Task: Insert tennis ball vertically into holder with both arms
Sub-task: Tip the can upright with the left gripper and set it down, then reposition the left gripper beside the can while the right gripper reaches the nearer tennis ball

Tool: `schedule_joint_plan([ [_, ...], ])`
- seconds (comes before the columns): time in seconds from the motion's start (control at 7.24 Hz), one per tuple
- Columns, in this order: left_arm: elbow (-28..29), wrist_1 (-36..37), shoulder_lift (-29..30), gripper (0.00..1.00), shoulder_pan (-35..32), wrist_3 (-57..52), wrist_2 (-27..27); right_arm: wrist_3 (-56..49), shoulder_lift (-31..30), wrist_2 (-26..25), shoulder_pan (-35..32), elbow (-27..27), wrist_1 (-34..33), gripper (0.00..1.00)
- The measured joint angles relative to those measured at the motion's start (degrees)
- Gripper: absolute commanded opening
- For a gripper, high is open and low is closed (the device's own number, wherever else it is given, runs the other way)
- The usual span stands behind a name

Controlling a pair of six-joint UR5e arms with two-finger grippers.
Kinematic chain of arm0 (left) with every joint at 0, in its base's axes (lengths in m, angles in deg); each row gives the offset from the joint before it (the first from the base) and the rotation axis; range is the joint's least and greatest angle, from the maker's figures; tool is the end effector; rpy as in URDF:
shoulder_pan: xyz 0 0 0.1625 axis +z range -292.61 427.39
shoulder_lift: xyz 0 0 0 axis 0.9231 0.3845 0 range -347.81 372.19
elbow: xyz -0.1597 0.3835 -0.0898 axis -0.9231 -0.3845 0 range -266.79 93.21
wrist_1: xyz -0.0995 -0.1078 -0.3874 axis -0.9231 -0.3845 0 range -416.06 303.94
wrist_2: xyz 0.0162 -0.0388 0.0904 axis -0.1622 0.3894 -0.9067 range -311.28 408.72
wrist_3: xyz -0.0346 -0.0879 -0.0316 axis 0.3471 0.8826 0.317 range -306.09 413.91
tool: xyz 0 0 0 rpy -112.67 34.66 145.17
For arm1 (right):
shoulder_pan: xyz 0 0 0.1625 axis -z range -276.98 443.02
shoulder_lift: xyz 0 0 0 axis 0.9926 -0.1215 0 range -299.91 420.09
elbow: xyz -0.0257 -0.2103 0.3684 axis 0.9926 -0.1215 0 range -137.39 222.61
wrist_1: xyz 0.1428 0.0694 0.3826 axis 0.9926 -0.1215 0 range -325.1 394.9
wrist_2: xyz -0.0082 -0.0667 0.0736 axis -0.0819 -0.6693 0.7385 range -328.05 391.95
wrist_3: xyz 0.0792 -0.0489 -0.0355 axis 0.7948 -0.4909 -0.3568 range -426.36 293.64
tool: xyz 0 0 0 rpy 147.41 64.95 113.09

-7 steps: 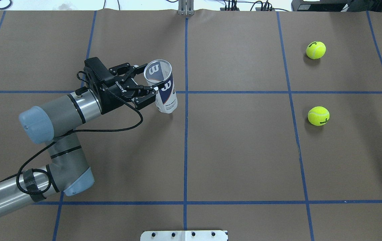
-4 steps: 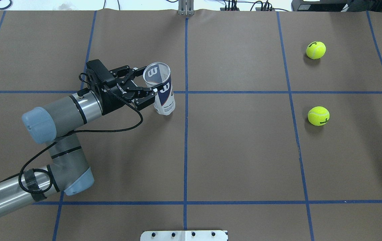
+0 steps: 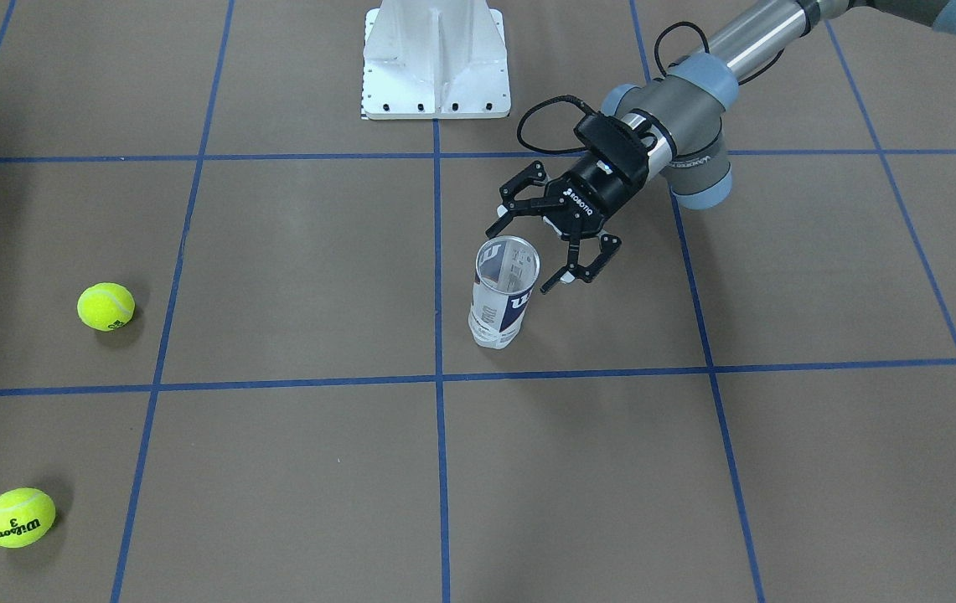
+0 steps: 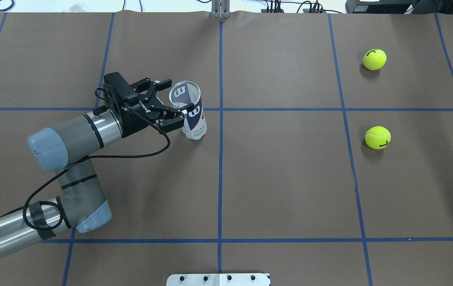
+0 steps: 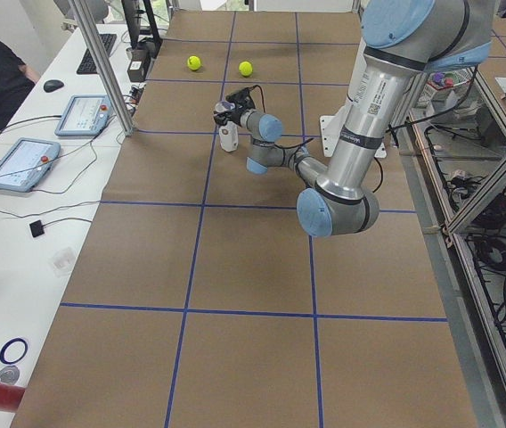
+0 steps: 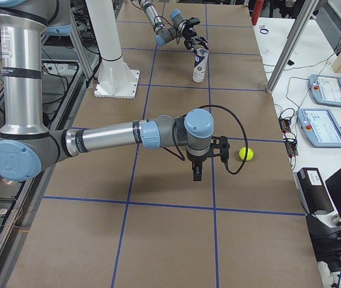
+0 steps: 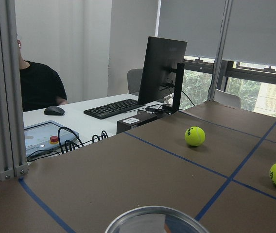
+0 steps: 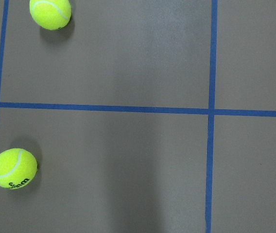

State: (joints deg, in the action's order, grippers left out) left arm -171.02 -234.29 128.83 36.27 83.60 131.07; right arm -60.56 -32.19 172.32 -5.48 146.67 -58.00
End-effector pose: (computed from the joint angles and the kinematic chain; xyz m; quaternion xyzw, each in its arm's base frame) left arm 0.4532 -0.4446 0.2763 0.6088 0.5398 0.0933 0.5738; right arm 0.0441 -0.4766 0.5544 0.0429 -0.4279 0.0010 0.9028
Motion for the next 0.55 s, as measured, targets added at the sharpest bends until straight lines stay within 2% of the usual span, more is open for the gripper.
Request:
schedule_joint_plan([
  [0.55,-7.54,3.29,-0.43,0.99,-0.8,1.11,0.54,0.08,0.0,0.12,0.0,0.43,0.0,0.99],
])
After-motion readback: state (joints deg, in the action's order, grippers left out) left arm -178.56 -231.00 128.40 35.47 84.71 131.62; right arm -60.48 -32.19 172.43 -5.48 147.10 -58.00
